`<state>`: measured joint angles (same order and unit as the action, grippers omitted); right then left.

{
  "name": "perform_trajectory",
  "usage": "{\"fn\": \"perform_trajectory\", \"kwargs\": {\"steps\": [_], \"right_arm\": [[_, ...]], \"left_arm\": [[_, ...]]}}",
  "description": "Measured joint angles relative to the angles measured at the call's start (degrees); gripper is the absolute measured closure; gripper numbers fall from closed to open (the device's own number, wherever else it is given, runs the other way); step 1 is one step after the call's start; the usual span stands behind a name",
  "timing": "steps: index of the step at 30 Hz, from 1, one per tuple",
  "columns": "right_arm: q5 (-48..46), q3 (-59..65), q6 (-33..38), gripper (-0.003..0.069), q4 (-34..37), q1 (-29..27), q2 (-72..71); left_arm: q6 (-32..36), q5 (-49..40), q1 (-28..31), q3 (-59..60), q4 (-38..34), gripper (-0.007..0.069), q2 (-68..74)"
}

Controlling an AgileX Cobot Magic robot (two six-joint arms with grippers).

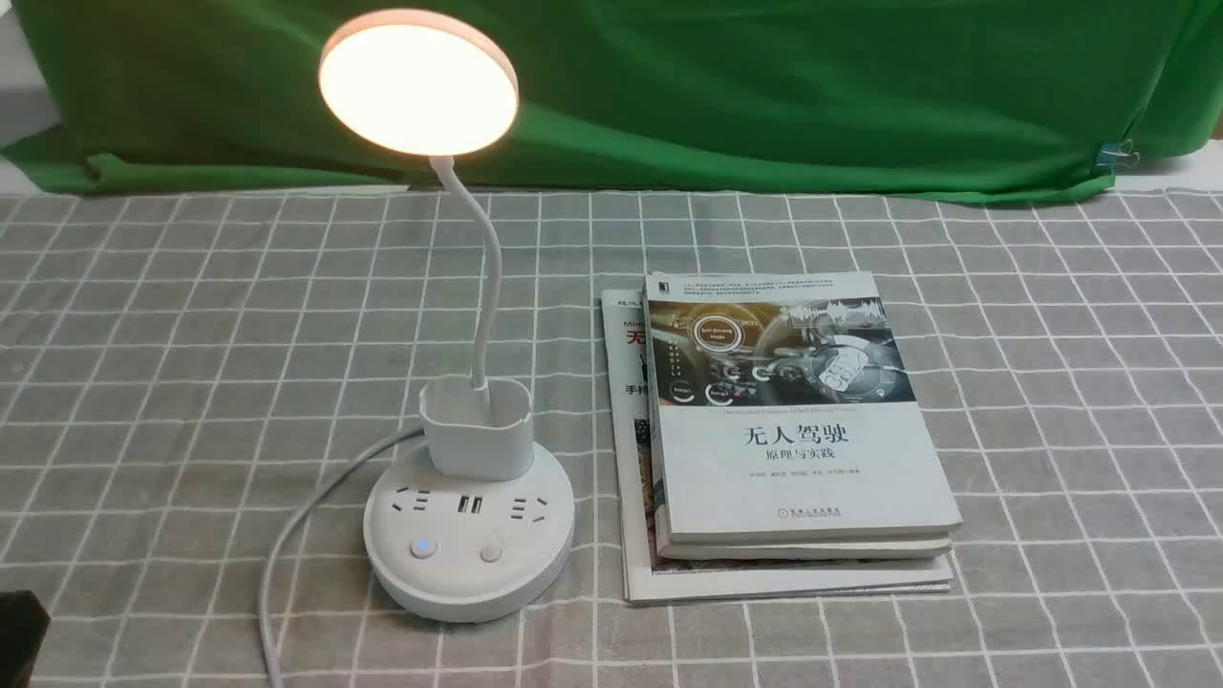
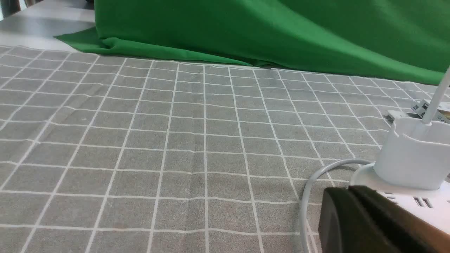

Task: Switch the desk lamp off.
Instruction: Use the left arm to press the button switch on the lamp holder

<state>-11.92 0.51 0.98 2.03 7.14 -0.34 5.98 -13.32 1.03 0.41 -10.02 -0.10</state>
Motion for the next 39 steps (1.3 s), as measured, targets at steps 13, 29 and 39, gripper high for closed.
{"fn": "perform_trajectory", "kwargs": {"steps": [13,29,39], "right_arm": [[0.0,0.0,0.0,0.0624,0.0,0.0,0.0],[0.0,0.0,0.0,0.0624,0.0,0.0,0.0],[0.0,0.0,0.0,0.0624,0.0,0.0,0.0]], "left_arm": [[0.0,0.0,0.0,0.0,0.0,0.0623,0.0],[-8.02,15.87,0.0,0.0,-25.75,0.0623,0.0],[-8.4,-11.4,0.0,-20.24,-15.71,0.0623,15.94]]}}
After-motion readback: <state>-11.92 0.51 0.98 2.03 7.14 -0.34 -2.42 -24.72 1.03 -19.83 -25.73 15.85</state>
